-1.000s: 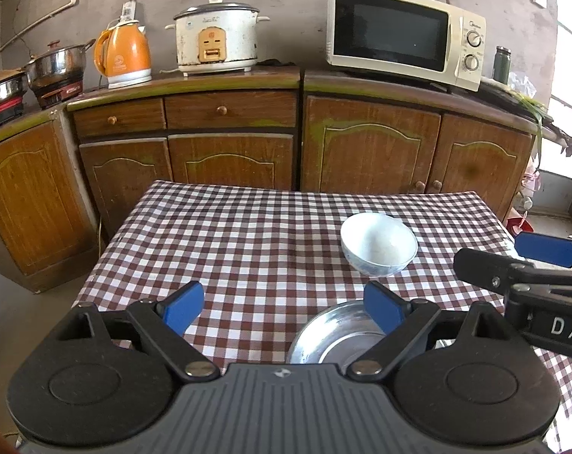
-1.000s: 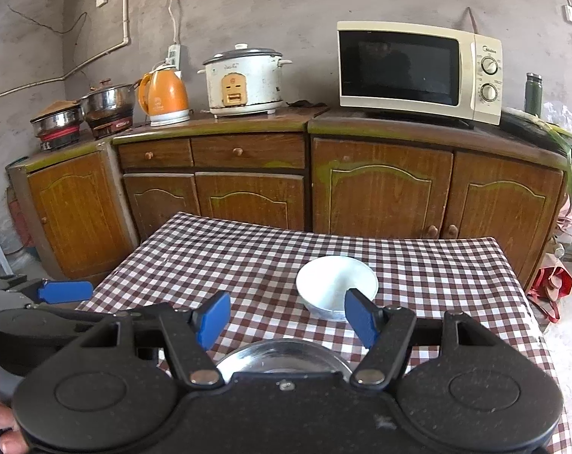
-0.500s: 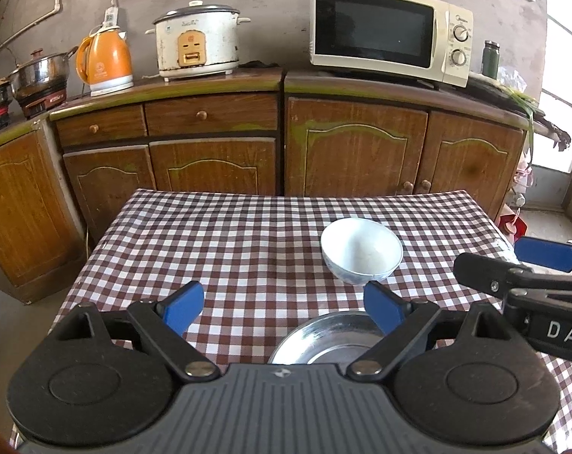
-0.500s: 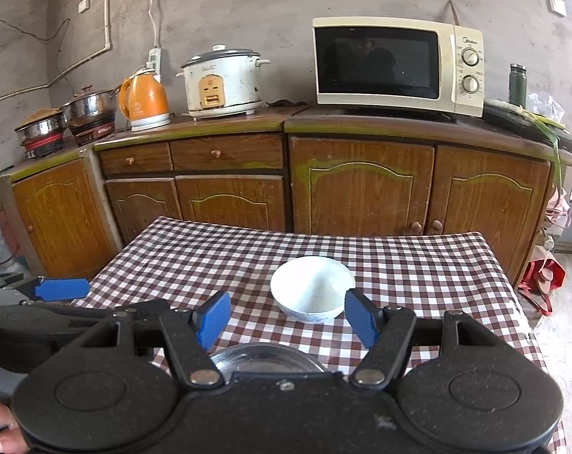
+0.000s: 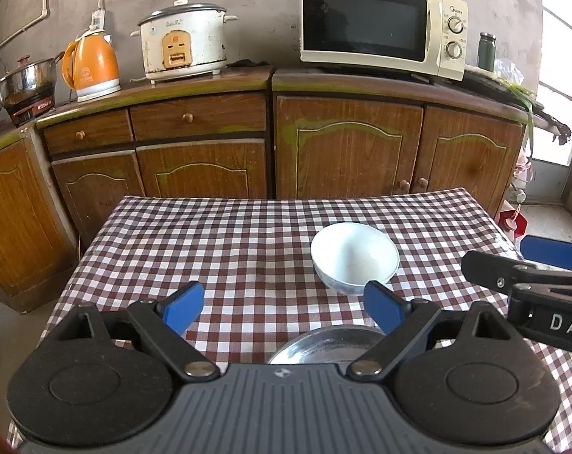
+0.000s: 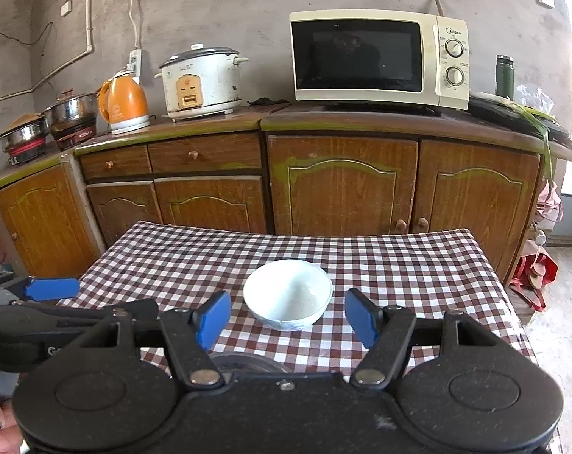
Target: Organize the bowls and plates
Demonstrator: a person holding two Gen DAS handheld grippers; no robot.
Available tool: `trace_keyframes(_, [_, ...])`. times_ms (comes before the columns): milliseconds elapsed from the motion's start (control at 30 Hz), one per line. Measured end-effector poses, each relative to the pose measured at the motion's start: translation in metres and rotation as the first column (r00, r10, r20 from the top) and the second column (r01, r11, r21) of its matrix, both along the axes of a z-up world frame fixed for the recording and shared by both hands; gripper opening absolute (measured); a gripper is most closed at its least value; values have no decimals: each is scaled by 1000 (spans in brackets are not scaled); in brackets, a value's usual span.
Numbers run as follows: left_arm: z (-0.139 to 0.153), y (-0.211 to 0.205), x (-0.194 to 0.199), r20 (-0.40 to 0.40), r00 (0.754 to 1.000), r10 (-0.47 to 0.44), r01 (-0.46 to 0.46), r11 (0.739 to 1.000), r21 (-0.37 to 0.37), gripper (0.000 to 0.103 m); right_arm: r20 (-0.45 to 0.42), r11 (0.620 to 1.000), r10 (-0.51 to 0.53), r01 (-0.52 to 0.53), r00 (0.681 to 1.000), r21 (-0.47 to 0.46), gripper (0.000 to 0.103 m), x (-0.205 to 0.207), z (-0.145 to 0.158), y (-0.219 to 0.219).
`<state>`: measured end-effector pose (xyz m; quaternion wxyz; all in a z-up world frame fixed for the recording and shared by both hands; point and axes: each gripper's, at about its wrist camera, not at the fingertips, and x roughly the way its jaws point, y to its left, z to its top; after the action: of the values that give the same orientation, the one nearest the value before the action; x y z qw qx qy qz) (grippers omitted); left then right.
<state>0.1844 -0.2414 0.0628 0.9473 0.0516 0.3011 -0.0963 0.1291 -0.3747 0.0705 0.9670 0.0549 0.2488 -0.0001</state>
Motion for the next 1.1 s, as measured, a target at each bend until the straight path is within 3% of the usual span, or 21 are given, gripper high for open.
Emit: trace_keyframes(1100, [-23, -18, 59, -24, 1000, 13, -12, 1000, 28, 94, -21, 999, -47, 46, 999, -12, 79, 64, -20, -26])
